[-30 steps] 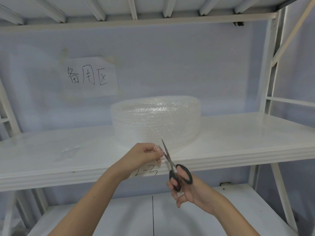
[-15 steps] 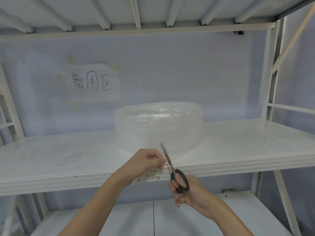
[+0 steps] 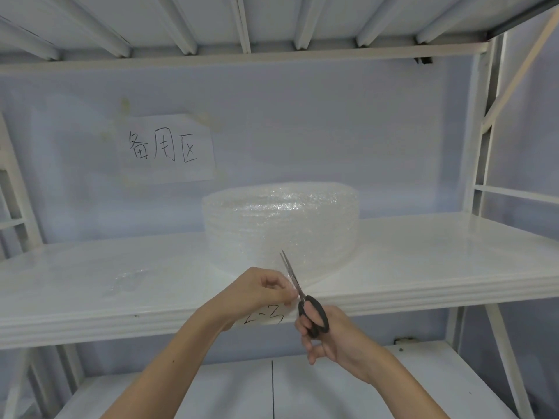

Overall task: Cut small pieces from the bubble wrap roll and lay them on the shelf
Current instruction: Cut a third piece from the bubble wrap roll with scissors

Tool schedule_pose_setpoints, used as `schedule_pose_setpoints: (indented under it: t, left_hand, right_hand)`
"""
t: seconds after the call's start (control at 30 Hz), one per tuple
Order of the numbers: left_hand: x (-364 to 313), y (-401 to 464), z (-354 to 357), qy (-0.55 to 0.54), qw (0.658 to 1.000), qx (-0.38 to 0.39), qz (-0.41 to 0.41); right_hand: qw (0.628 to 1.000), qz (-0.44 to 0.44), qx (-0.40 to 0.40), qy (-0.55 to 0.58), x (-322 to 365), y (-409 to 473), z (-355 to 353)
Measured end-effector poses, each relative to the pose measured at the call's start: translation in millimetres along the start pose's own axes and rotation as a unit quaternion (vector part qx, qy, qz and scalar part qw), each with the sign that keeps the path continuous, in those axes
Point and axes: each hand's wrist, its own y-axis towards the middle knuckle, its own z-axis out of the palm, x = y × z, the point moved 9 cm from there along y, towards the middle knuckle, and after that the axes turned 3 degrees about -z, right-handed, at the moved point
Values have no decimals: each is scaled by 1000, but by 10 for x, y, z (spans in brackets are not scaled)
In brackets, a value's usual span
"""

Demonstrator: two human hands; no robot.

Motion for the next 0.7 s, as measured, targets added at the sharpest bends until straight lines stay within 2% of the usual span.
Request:
schedule_pose_setpoints:
  t: [0.23,0.4,0.7]
  left_hand:
    - [-35,20,-124,-62,992,-104,-15]
    - [-38,11,-100,-55,993,-101,10]
    - [-62,-6,-68,-60,995,-72,33]
  right_hand:
    - [1000,-7,-11,5,-42,-29,-11]
    - [1000,-5,-20,9,-33,-44,-2]
    - [1000,22,19,1,-33,-108,17]
